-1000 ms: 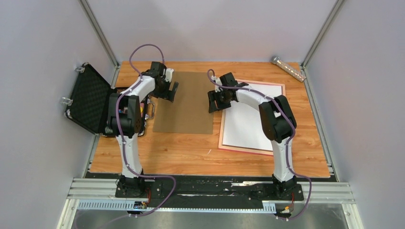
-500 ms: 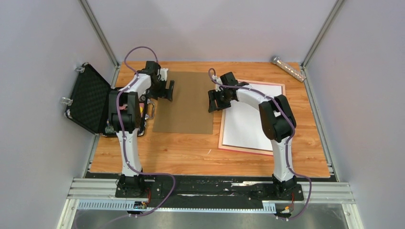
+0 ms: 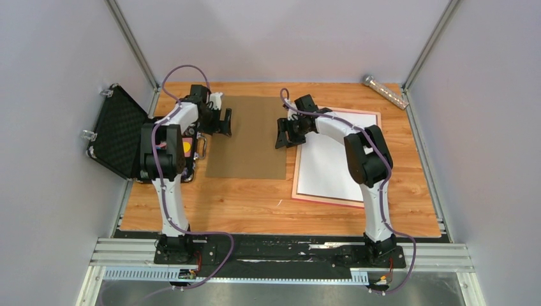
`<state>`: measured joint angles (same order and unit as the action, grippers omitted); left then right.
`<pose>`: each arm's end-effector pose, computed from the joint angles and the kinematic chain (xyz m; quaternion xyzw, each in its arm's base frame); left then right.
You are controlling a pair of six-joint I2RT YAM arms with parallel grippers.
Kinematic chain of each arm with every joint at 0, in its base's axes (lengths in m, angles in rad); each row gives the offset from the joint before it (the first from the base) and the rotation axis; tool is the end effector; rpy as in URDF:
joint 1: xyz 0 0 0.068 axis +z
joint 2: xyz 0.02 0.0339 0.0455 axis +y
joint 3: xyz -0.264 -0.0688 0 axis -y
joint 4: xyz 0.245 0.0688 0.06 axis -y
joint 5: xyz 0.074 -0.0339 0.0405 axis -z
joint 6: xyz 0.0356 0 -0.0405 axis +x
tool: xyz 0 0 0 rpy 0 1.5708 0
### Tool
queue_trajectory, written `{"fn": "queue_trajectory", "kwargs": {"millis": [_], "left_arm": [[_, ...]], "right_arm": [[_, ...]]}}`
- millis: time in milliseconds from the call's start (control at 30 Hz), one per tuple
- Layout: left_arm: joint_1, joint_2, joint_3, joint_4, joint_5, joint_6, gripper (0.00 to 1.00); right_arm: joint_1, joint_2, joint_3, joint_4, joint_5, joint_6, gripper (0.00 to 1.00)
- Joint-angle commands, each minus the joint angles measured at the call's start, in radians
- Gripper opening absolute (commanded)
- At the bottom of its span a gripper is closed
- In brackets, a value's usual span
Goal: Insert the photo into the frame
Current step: Turn over the photo frame item at the center of the board.
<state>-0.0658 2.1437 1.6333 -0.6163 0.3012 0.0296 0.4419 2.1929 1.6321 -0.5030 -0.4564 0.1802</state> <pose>0.4509 -0.0403 0.1705 0.0790 0.9617 -0.1503 0.2150 0.4133 0.2129 0.1559 -0.1793 0.9275 0.2833 0.1655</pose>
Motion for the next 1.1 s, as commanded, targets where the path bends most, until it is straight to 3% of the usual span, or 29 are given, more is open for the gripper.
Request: {"fn": "queue_trajectory", "kwargs": {"millis": [0, 567, 1067], "left_arm": [[-0.008, 0.002, -0.085, -0.070, 0.122, -0.017, 0.99], [-0.009, -0.108, -0.165, -0.046, 0.338, 0.019, 0.99], [-0.008, -0.262, -0.190, -0.074, 0.365, 0.013, 0.99]], "right_arm": [[0.004, 0.063, 0.027, -0.018, -0.049, 0.039, 0.59], [0.000, 0.068, -0.006, -0.018, -0.070, 0.026, 0.58], [0.000, 0.076, -0.031, -0.008, -0.105, 0.012, 0.59]]}}
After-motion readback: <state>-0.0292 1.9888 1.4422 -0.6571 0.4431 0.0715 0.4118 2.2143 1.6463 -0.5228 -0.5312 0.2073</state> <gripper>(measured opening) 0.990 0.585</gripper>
